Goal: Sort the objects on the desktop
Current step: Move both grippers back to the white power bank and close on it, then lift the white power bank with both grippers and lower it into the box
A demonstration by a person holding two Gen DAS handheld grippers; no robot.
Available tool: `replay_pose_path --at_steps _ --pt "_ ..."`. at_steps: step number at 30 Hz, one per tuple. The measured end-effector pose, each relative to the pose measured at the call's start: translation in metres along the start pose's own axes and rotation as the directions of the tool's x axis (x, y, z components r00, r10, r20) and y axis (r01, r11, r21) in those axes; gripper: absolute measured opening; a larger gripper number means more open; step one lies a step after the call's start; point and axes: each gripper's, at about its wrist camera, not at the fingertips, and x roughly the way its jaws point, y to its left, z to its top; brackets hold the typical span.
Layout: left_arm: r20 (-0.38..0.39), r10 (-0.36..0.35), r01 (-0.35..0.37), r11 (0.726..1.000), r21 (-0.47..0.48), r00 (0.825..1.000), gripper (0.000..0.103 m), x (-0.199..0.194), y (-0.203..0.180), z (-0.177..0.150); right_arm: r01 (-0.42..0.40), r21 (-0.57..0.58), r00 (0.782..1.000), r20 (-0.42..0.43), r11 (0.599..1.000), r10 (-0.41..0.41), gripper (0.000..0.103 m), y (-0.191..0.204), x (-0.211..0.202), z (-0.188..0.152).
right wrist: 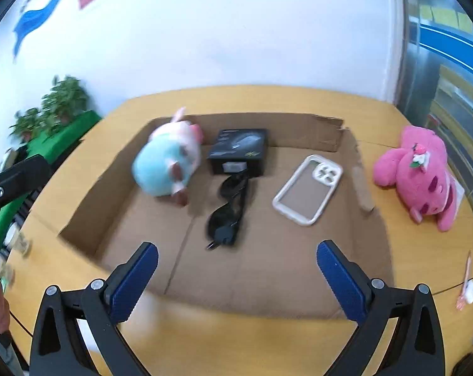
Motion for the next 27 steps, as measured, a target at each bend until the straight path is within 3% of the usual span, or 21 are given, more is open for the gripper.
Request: replay_pose_path --at_steps 2,4,7,9,10,13,17,23,27 --pt "-0.035 0.030 -0.029 0.999 0.030 0.999 0.081 -0.006 0.008 -0.031 -0.064 -0.011 0.998 -0.011 0.998 0.064 0.103 0.013 0.002 -0.024" --pt "-0.083 0.006 -0.006 1.000 0.004 0.997 0.081 -0.004 0.017 -0.052 -0.140 -0.026 0.989 -0.054 0.990 0.138 0.103 0.031 0.012 -0.053" --pt "-0.194 -0.059 0.031 0.989 -0.141 0.979 0.081 0.017 0.047 -0.085 -0.221 -0.065 0.964 -0.164 0.973 0.208 0.103 0.064 0.035 -0.092" --pt "-0.230 -0.062 0.015 0.980 -0.199 0.971 0.081 0.025 0.059 -0.098 -0.302 -0.088 0.935 -0.222 0.949 0.277 0.103 0.090 0.047 -0.108" --pt "-0.245 -0.065 0.009 0.975 -0.222 0.967 0.081 0.030 0.065 -0.104 -0.313 -0.105 0.932 -0.226 0.944 0.284 0.103 0.098 0.049 -0.112" --pt "-0.257 -0.172 0.100 0.957 -0.273 0.951 0.080 0.036 0.072 -0.117 -0.334 -0.185 0.929 -0.230 0.924 0.290 0.103 0.131 0.054 -0.121" --pt "-0.254 -0.313 0.208 0.906 -0.368 0.915 0.079 0.050 0.079 -0.133 -0.318 -0.203 0.932 -0.248 0.926 0.266 0.103 0.147 0.070 -0.125" --pt "-0.291 -0.384 0.245 0.875 -0.417 0.876 0.078 0.070 0.081 -0.144 -0.298 -0.196 0.935 -0.254 0.934 0.245 0.102 0.154 0.085 -0.124" --pt "-0.287 -0.392 0.246 0.866 -0.436 0.874 0.070 0.077 0.082 -0.147 -0.296 -0.217 0.935 -0.265 0.930 0.236 0.089 0.163 0.091 -0.126"
